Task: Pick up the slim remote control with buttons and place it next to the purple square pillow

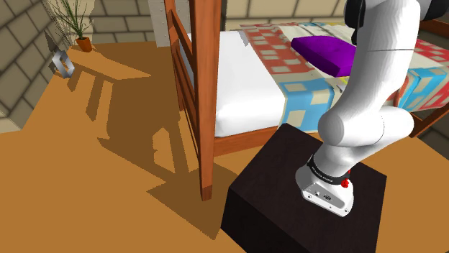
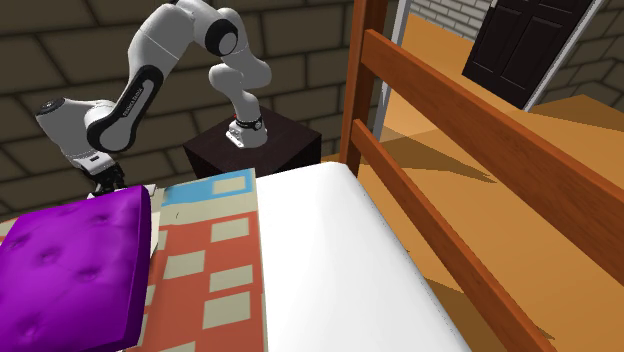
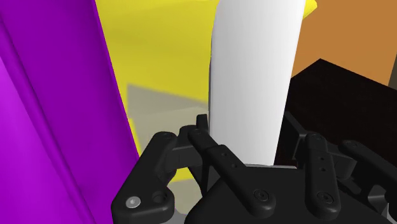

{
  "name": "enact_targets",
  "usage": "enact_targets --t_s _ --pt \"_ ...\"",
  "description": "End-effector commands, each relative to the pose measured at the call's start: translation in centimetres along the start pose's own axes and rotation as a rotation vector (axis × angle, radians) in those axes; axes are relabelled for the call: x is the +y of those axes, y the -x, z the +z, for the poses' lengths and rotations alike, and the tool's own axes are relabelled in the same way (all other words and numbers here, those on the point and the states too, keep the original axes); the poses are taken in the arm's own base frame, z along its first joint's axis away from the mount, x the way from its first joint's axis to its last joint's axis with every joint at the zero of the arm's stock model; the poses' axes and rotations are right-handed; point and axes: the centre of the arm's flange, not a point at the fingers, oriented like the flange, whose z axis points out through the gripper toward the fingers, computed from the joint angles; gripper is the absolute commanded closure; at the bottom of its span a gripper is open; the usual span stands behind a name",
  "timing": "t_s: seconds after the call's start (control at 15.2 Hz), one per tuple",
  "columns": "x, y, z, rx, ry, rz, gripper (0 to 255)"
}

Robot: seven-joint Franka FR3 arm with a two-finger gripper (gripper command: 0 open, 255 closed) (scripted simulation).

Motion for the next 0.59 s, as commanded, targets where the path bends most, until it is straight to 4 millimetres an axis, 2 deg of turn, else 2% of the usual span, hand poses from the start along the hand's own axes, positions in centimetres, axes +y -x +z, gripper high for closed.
enact_targets --t_s 0.0,0.4,0.46,0.53 --pt "0.01 -0.03 0.29 0.000 0.001 0.000 255" --pt "0.01 -0.03 0.29 0.000 0.001 0.000 255" --pt "0.01 -0.04 0.28 0.000 0.001 0.000 0" --pt "0.02 -0.03 0.28 0.000 0.001 0.000 0"
